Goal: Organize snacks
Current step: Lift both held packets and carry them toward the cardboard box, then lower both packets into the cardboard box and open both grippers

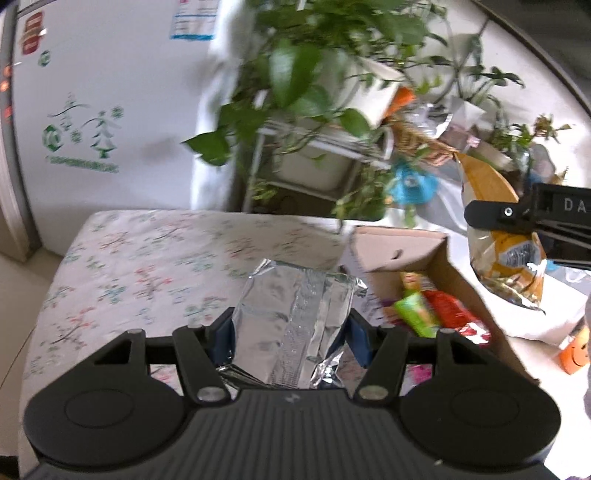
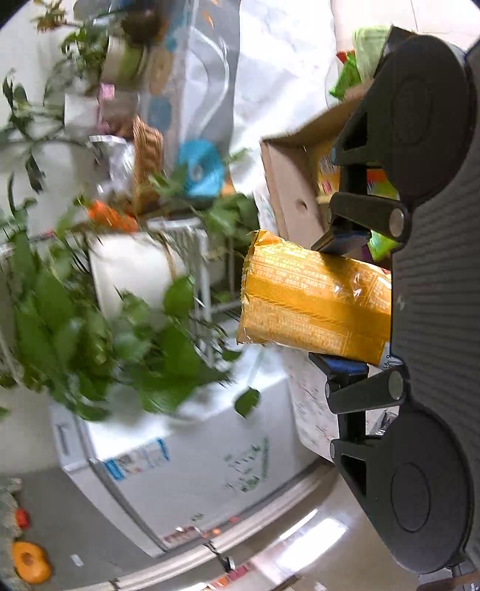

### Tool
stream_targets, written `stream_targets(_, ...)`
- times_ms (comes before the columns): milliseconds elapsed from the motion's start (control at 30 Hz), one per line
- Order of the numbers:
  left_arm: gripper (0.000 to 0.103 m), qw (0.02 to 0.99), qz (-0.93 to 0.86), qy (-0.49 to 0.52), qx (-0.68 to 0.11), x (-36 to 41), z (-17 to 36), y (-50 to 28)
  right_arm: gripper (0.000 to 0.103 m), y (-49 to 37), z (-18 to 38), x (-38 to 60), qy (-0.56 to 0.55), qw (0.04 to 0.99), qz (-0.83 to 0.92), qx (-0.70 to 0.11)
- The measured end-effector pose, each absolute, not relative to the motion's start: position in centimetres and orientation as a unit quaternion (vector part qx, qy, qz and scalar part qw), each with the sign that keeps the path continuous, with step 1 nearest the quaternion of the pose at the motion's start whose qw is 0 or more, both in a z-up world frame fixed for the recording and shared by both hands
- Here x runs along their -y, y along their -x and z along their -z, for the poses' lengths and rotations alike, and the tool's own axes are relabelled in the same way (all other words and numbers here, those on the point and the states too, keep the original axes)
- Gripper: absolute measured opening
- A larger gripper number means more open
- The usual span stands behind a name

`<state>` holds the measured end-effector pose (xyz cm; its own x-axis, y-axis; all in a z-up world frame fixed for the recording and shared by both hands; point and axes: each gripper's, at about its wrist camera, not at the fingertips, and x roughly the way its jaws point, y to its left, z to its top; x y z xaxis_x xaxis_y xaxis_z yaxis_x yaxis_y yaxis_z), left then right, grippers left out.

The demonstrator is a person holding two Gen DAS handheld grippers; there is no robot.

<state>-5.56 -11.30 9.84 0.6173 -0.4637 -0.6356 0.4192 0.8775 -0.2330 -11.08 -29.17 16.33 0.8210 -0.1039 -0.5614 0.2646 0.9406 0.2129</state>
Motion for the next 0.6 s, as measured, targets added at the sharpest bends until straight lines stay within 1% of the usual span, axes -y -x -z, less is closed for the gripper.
stream_targets(267,0.061,0.887,0.288,0.021,-0.36,15.9,-10.7,6.8,0.06,12.4,-16.5,31.8,-0.159,0.939,0.127,-0.278)
stream_targets(600,0.061,0.867,0.325,0.014,-0.378,21.4,-9.9,7.9,0.06,12.1,-15.8,34.9,-0.185,0.926,0.158,-0.289)
